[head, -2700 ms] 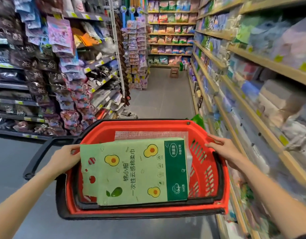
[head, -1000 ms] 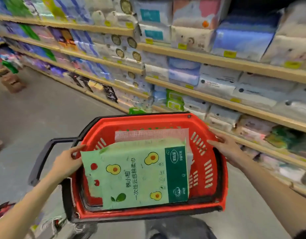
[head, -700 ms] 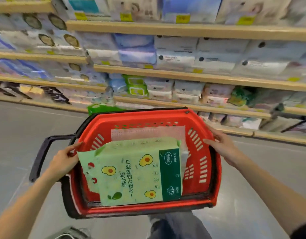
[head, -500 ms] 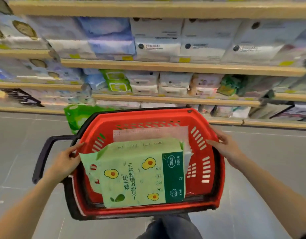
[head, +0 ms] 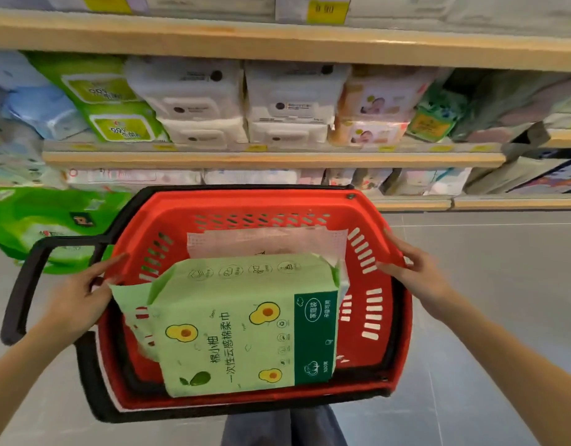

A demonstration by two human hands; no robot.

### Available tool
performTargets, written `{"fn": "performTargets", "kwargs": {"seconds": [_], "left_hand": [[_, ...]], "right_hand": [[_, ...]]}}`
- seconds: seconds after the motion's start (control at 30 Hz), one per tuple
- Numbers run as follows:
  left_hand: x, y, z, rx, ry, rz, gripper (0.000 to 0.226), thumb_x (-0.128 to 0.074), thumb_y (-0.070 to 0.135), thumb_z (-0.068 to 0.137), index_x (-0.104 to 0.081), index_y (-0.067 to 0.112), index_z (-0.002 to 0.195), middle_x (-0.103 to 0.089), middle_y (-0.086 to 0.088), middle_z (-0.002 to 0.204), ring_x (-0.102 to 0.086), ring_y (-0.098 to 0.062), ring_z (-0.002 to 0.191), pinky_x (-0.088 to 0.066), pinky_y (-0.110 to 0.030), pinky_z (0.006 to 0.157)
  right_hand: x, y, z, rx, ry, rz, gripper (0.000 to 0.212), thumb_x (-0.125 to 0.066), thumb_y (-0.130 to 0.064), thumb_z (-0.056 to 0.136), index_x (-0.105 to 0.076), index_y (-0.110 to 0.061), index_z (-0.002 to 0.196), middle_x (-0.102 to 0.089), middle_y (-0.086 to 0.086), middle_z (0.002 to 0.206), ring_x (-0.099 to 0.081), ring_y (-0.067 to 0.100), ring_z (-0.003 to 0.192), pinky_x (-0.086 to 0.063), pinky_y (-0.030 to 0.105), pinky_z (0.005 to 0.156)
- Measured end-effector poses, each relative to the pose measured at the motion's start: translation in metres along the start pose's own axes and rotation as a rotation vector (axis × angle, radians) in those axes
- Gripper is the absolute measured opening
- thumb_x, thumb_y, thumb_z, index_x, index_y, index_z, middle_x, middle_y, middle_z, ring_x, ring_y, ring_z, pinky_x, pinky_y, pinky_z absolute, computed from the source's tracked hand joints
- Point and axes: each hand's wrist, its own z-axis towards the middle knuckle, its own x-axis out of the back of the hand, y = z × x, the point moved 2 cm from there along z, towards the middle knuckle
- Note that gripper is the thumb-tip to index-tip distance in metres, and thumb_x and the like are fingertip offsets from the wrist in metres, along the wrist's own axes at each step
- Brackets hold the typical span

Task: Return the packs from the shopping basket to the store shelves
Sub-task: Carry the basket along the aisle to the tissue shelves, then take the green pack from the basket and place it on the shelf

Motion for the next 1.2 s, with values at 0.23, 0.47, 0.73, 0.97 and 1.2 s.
{"fn": "performTargets", "kwargs": {"seconds": [0.23, 0.47, 0.73, 0.97, 1.2], "left_hand": [[-0.064, -0.004, 0.079, -0.077, 0.015, -0.04, 0.033, -0.056, 0.034, 0.085, -0.052, 0.054, 0.111, -0.066, -0.005, 0.111, -0.063, -0.031, 0.089, -0.052, -0.043, 0.076], [-0.099, -0.017, 0.124, -0.189, 0.12, 0.032, 0.039, -0.055, 0.026, 0.09, -0.045, 0.058, 0.109, -0.062, -0.012, 0.119, -0.056, -0.029, 0.099, -0.043, -0.039, 0.078], [-0.093, -0.02, 0.138, -0.138, 0.047, -0.026, 0.049, -0.046, 0.056, 0.076, -0.045, 0.054, 0.124, -0.055, -0.016, 0.119, -0.054, -0.027, 0.096, -0.042, -0.039, 0.09], [-0.103, -0.02, 0.12, -0.066, -0.004, -0.091, 0.066, -0.051, 0.051, 0.075, -0.033, 0.044, 0.139, -0.026, -0.026, 0.14, -0.023, -0.036, 0.134, -0.022, -0.045, 0.112], [-0.088, -0.012, 0.072, -0.082, 0.052, -0.223, 0.047, -0.043, 0.016, 0.096, -0.036, 0.035, 0.138, -0.016, -0.01, 0.153, -0.012, -0.017, 0.143, -0.016, -0.028, 0.108]], "right_hand": [[-0.029, 0.045, 0.097, -0.015, 0.081, 0.002, 0.06, -0.07, -0.014, 0.076, -0.05, -0.035, 0.128, -0.064, 0.005, 0.115, -0.066, 0.023, 0.093, -0.058, 0.036, 0.073], [-0.042, 0.056, 0.146, 0.007, 0.142, 0.033, 0.059, -0.075, -0.02, 0.067, -0.053, -0.049, 0.113, -0.067, 0.0, 0.104, -0.07, 0.017, 0.08, -0.059, 0.027, 0.06], [-0.046, 0.049, 0.143, -0.027, 0.143, 0.026, 0.061, -0.073, -0.016, 0.07, -0.051, -0.051, 0.115, -0.066, -0.003, 0.102, -0.07, 0.018, 0.078, -0.057, 0.022, 0.053], [-0.042, 0.043, 0.133, -0.12, 0.089, -0.05, 0.068, -0.07, -0.018, 0.076, -0.04, -0.039, 0.134, -0.062, -0.002, 0.106, -0.064, 0.02, 0.09, -0.055, 0.041, 0.075], [-0.061, -0.006, 0.1, 0.004, 0.05, -0.467, 0.066, -0.07, -0.035, 0.075, -0.041, -0.026, 0.134, -0.043, 0.006, 0.136, -0.052, 0.019, 0.103, -0.052, 0.042, 0.084]]}}
